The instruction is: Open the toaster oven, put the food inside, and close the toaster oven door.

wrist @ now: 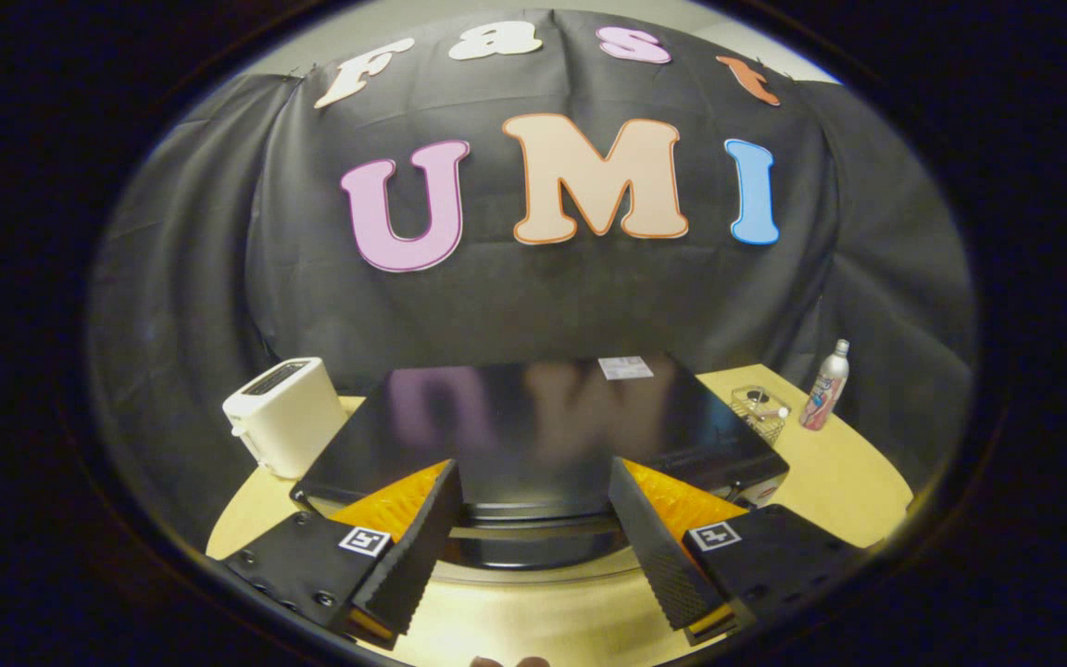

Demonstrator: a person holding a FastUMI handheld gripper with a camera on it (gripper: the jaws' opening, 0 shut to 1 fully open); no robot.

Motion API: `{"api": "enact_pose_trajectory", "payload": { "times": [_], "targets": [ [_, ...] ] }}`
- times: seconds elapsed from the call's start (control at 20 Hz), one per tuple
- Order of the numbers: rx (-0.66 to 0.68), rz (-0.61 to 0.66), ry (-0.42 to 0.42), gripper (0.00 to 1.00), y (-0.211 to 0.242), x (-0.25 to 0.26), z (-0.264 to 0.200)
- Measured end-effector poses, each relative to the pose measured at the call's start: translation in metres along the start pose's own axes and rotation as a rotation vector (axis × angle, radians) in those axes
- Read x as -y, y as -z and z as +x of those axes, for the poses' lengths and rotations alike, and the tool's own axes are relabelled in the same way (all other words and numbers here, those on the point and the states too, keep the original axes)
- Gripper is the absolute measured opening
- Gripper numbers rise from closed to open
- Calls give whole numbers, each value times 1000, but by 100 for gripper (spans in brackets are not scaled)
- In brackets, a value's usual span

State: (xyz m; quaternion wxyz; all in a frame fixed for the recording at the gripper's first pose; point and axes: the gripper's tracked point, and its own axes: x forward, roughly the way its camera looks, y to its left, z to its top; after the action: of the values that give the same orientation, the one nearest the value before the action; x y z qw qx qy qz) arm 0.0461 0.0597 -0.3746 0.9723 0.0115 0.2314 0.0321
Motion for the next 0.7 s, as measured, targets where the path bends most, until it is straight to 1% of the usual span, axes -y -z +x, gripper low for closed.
{"api": "enact_pose_trajectory", "payload": {
  "times": [0.25,0.35,0.4,0.7],
  "targets": [
    [-18,-2,18,100,7,-1,-12],
    [-25,20,21,100,15,1,-18],
    [-13,21,21,100,12,3,-24],
    [-21,39,19,100,33,5,-57]
  ]
}}
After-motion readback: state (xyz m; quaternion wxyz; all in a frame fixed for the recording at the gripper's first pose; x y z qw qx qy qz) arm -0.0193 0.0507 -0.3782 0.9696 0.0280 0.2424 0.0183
